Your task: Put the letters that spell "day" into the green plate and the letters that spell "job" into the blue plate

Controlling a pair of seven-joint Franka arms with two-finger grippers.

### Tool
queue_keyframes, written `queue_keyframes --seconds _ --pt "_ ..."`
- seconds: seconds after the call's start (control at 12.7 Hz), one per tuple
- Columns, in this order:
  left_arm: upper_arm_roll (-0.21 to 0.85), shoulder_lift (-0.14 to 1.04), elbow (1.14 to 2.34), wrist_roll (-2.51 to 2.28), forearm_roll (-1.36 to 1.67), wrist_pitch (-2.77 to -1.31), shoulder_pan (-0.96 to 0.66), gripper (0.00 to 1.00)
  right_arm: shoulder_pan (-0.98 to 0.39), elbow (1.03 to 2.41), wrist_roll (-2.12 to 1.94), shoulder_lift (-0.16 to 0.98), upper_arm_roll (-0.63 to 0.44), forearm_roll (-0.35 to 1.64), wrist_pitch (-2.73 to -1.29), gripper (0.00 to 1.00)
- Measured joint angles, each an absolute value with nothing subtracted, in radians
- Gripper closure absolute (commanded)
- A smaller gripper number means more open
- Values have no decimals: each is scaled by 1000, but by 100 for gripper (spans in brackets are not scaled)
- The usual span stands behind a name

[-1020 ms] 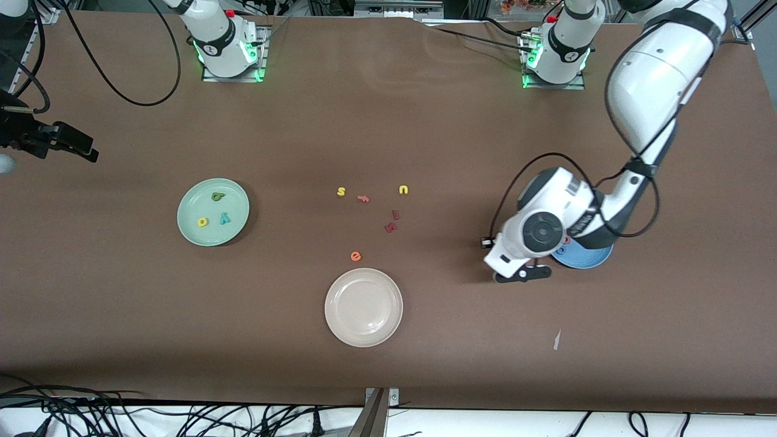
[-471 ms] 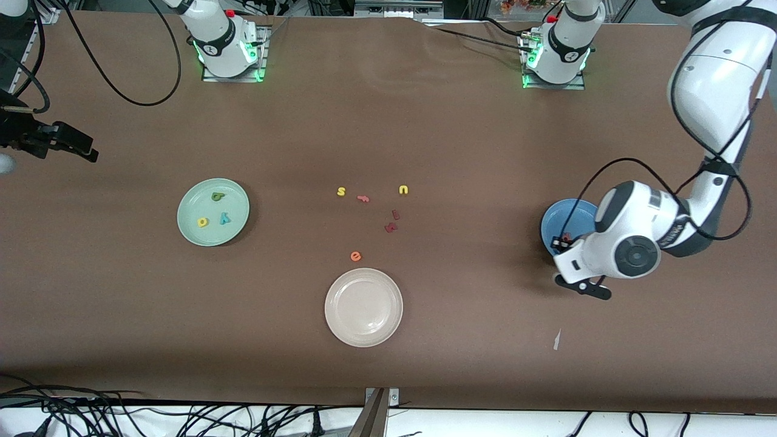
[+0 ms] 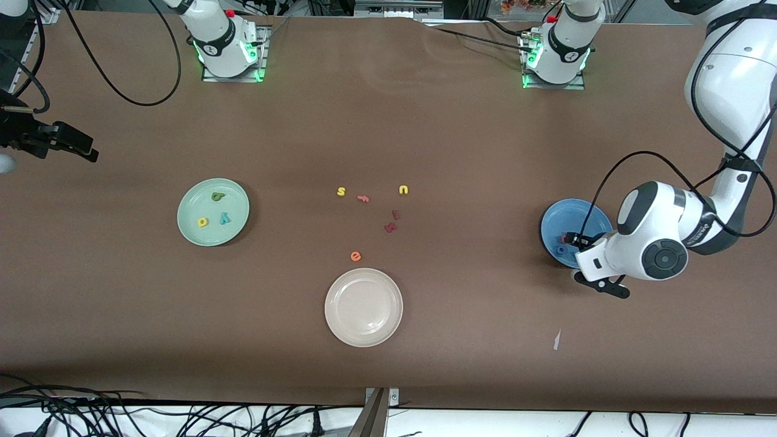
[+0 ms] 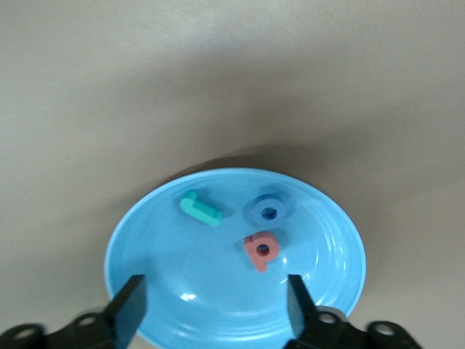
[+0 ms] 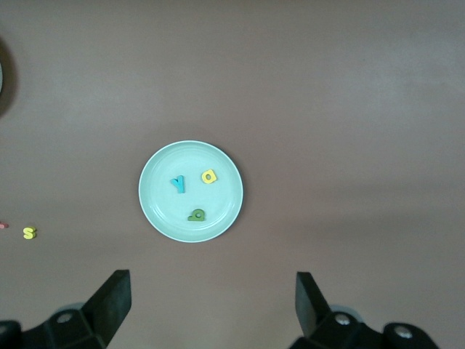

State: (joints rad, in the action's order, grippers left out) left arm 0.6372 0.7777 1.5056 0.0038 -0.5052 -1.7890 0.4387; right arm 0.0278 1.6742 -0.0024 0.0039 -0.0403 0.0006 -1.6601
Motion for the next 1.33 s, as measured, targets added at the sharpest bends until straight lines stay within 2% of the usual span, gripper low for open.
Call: queue_keyframes --seconds 0.31,0.71,0.86,1.1,1.18,1.33 --pt "639 653 1496 -10 -388 -1746 512 0 27 1673 -3 4 -40 1 -1660 0" --pt "634 505 1494 -11 -377 -1645 552 0 26 1672 -3 4 -40 1 -1657 0" --pt "540 434 1494 -12 -284 -1638 517 0 26 1672 -3 4 -40 1 -1655 0" --pt "255 326 1495 -9 -91 -1633 347 0 26 1672 -3 4 -41 1 -1655 0" --pt "207 303 1496 -9 -74 -1632 308 0 26 1672 -3 4 -41 1 -1655 0" --pt "180 247 1494 -11 -68 -1634 255 0 26 1672 -3 4 -41 1 -1655 0"
